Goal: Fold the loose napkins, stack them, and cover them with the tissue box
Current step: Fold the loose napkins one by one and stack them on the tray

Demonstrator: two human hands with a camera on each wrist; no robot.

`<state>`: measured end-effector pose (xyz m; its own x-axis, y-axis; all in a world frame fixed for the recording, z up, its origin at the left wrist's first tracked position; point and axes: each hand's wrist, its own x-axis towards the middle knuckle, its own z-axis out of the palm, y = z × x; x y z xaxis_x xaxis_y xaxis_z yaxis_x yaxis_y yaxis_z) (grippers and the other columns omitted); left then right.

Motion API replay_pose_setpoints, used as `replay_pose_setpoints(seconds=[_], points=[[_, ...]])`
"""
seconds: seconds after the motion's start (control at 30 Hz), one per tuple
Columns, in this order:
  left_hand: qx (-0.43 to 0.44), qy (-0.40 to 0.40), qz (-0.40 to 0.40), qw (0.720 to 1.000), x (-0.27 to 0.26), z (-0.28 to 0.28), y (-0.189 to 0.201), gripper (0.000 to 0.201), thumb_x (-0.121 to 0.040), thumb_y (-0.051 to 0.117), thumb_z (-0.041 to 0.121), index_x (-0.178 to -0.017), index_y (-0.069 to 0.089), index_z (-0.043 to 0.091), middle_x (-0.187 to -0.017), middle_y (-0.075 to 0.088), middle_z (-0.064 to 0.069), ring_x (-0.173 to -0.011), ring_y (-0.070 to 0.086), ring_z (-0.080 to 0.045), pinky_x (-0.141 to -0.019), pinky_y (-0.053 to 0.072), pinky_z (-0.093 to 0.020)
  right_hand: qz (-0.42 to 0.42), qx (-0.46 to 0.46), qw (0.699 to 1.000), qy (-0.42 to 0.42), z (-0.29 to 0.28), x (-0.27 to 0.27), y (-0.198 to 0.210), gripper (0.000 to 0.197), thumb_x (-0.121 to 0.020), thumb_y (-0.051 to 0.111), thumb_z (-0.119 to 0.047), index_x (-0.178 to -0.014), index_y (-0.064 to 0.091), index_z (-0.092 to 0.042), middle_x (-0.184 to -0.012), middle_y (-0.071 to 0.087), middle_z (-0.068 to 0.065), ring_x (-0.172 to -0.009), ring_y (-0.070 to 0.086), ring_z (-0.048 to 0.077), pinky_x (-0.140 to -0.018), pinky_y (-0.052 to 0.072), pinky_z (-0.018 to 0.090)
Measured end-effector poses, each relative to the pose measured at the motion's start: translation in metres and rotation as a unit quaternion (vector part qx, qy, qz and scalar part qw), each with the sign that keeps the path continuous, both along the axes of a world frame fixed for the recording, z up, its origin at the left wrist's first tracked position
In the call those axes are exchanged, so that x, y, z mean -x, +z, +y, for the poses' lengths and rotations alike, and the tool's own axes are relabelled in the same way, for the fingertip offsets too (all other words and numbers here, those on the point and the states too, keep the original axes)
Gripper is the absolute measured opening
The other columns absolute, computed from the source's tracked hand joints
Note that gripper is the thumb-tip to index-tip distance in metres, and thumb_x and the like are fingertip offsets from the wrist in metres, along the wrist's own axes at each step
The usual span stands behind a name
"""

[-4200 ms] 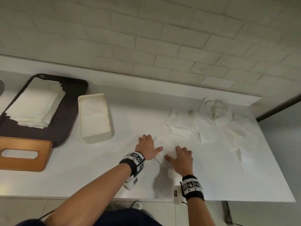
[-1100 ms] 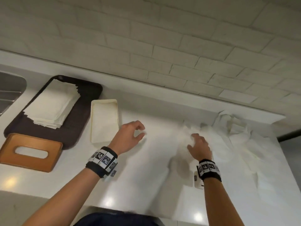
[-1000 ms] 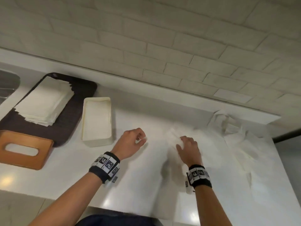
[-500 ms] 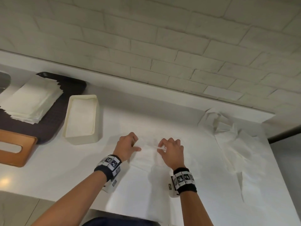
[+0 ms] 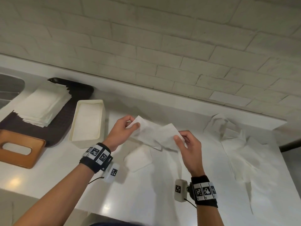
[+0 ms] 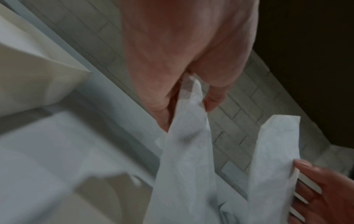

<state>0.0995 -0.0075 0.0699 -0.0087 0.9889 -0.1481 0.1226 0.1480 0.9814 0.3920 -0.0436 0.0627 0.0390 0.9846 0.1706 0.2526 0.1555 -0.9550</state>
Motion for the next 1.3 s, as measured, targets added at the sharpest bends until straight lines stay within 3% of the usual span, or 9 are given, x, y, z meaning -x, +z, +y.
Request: replay_pose_setpoints(seconds=[0.1, 0.27, 0.4, 0.5, 0.6, 0.83, 0.97, 1.1, 1.3], points=[[-0.002, -0.015, -0.046, 0.999, 0.0, 0.0, 0.009, 0.013, -0.1, 0.076, 0.012, -0.105, 0.064, 0.012, -0.096, 0.081, -0.016, -0.085, 0.071, -0.026, -0.086, 0.051, -0.042, 0.041, 0.026, 0.997, 0.052, 0.005, 0.015, 0.011, 0.01, -0.104, 0.075, -0.018, -0.108, 0.068, -0.012, -0.107, 0.079, 0.007, -0.099, 0.076, 0.035, -0.085, 0.059, 0.065], [-0.067, 0.059, -0.029, 0.996, 0.026, -0.005, 0.033, 0.014, -0.098, 0.078, 0.015, -0.109, 0.071, 0.02, -0.102, 0.081, -0.011, -0.091, 0.074, -0.023, -0.087, 0.057, -0.045, -0.002, 0.055, 0.997, 0.054, 0.013, 0.047, 0.0, 0.012, -0.106, 0.072, -0.027, -0.116, 0.066, -0.023, -0.113, 0.079, -0.003, -0.107, 0.076, 0.021, -0.094, 0.059, 0.059], [-0.117, 0.113, 0.01, 0.987, 0.078, -0.013, 0.072, 0.009, -0.095, 0.082, 0.022, -0.101, 0.076, 0.017, -0.108, 0.079, 0.002, -0.102, 0.073, -0.013, -0.091, 0.057, -0.038, -0.025, 0.065, 0.994, 0.086, 0.02, 0.096, -0.001, 0.013, -0.107, 0.069, -0.03, -0.12, 0.064, -0.029, -0.116, 0.078, -0.015, -0.109, 0.073, 0.008, -0.097, 0.059, 0.039], [-0.154, 0.078, 0.072, 0.982, 0.13, -0.018, 0.095, 0.008, -0.095, 0.08, 0.015, -0.094, 0.073, 0.012, -0.144, 0.066, 0.009, -0.136, 0.059, -0.007, -0.115, 0.046, -0.036, -0.026, 0.076, 0.987, 0.139, 0.033, 0.149, 0.004, 0.017, -0.109, 0.066, -0.03, -0.125, 0.061, -0.032, -0.125, 0.073, -0.023, -0.122, 0.064, -0.005, -0.098, 0.049, 0.014], [-0.181, 0.047, 0.04, 0.982, 0.182, -0.026, 0.11, 0.011, -0.098, 0.069, -0.004, -0.091, 0.062, 0.0, -0.159, 0.056, 0.005, -0.149, 0.049, -0.01, -0.117, 0.045, -0.032, 0.012, 0.086, 0.983, 0.164, 0.05, 0.207, 0.011, 0.024, -0.109, 0.065, -0.027, -0.132, 0.059, -0.029, -0.131, 0.071, -0.017, -0.122, 0.065, -0.003, -0.097, 0.052, 0.015], [-0.2, 0.147, -0.014, 0.969, 0.283, -0.04, 0.124, 0.013, -0.097, 0.065, -0.004, -0.104, 0.057, -0.011, -0.126, 0.073, -0.022, -0.113, 0.07, -0.021, -0.095, 0.056, -0.033, 0.012, 0.117, 0.987, 0.106, 0.09, 0.328, -0.004, 0.027, -0.105, 0.066, -0.027, -0.128, 0.054, -0.029, -0.119, 0.078, 0.002, -0.11, 0.075, 0.022, -0.094, 0.063, 0.044], [-0.194, 0.163, 0.017, 0.967, 0.329, -0.04, 0.128, 0.02, -0.091, 0.075, 0.016, -0.1, 0.065, 0.003, -0.088, 0.068, -0.006, -0.083, 0.063, -0.021, -0.076, 0.053, -0.025, -0.097, 0.156, 0.979, 0.091, 0.098, 0.368, -0.016, 0.031, -0.109, 0.059, -0.012, -0.138, 0.049, -0.014, -0.124, 0.072, 0.016, -0.11, 0.072, 0.033, -0.094, 0.06, 0.04], [-0.168, 0.134, 0.043, 0.976, 0.355, -0.04, 0.129, 0.018, -0.098, 0.074, 0.009, -0.103, 0.062, -0.004, -0.096, 0.069, -0.029, -0.085, 0.067, -0.028, -0.072, 0.057, -0.026, -0.229, 0.185, 0.953, 0.073, 0.096, 0.385, -0.02, 0.047, -0.108, 0.051, -0.007, -0.152, 0.036, -0.015, -0.131, 0.059, 0.024, -0.112, 0.067, 0.043, -0.1, 0.058, 0.052], [-0.121, 0.05, 0.037, 0.991, 0.368, -0.032, 0.128, 0.041, -0.087, 0.077, 0.04, -0.103, 0.065, 0.005, -0.095, 0.074, -0.025, -0.083, 0.075, -0.031, -0.068, 0.059, -0.036, -0.315, 0.081, 0.945, 0.037, 0.073, 0.388, 0.017, 0.053, -0.108, 0.063, -0.026, -0.154, 0.038, -0.019, -0.139, 0.059, 0.012, -0.122, 0.063, 0.033, -0.102, 0.054, 0.045]])
